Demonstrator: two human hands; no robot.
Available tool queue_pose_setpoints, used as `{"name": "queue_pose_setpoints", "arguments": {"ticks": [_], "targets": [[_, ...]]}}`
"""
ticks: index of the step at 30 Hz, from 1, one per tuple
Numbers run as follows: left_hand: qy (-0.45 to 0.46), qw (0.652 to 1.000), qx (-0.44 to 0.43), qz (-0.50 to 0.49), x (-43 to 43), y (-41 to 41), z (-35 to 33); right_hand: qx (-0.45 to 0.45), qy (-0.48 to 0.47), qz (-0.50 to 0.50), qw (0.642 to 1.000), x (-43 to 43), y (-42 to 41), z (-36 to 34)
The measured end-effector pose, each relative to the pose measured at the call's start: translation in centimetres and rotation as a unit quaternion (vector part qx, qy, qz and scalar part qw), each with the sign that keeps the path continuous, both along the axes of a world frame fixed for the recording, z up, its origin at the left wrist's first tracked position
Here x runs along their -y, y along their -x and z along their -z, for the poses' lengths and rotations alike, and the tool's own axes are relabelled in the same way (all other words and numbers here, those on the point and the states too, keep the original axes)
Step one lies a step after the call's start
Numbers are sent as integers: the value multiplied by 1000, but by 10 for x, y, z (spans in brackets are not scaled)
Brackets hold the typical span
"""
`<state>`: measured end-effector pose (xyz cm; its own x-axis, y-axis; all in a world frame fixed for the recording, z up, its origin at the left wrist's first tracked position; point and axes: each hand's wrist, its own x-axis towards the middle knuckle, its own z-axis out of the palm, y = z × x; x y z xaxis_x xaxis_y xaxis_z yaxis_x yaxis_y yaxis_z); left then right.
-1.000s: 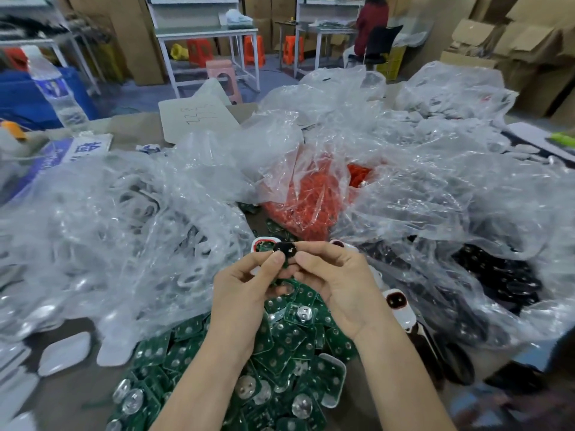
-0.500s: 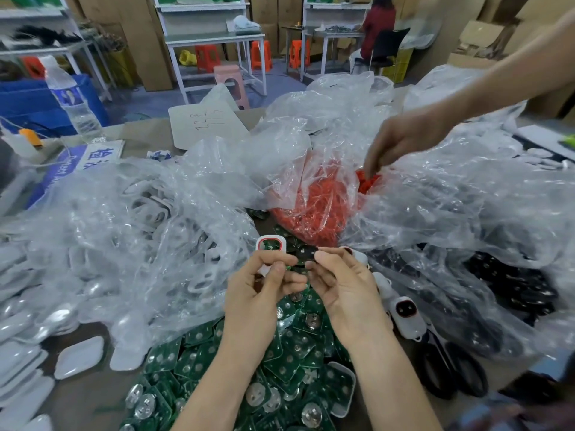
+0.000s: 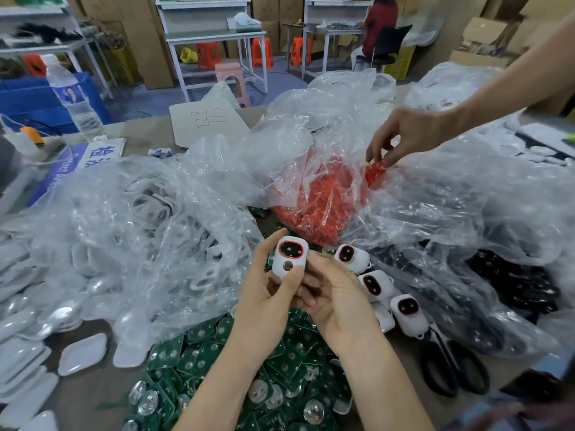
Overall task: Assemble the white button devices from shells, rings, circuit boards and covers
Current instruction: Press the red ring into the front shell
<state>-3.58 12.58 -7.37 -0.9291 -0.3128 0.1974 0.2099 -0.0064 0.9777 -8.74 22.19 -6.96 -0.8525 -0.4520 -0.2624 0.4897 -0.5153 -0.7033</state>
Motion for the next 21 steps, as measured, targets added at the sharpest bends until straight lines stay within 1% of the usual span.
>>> {"name": "queue_pose_setpoints", "arguments": {"ticks": [2, 4, 6, 7, 8, 12, 15, 21], "targets": [[17, 1000, -7, -5, 0, 0, 0, 1, 17, 3, 1000, 1, -1, 4], [42, 999, -7, -9, 1, 0, 1, -34, 21, -26, 999, -5, -3, -8], [61, 998, 1, -8, 0, 0, 1, -91, -30, -53, 994, -10, -4, -20], [66, 998, 4, -7, 0, 0, 1, -105, -54, -49, 992, -10, -5, -24], [71, 997, 8, -8, 0, 0, 2, -116, -52, -43, 991, -9, -3, -18], [93, 995, 22, -16, -1, 1, 3, -68, -53, 3, 996, 0, -2, 3], [114, 993, 19, -19, -3, 0, 3, -57, -64, 3, 996, -2, -3, -4], [136, 990, 22, -16, -2, 0, 5, -49, -61, -41, 996, -9, 1, -13]]}}
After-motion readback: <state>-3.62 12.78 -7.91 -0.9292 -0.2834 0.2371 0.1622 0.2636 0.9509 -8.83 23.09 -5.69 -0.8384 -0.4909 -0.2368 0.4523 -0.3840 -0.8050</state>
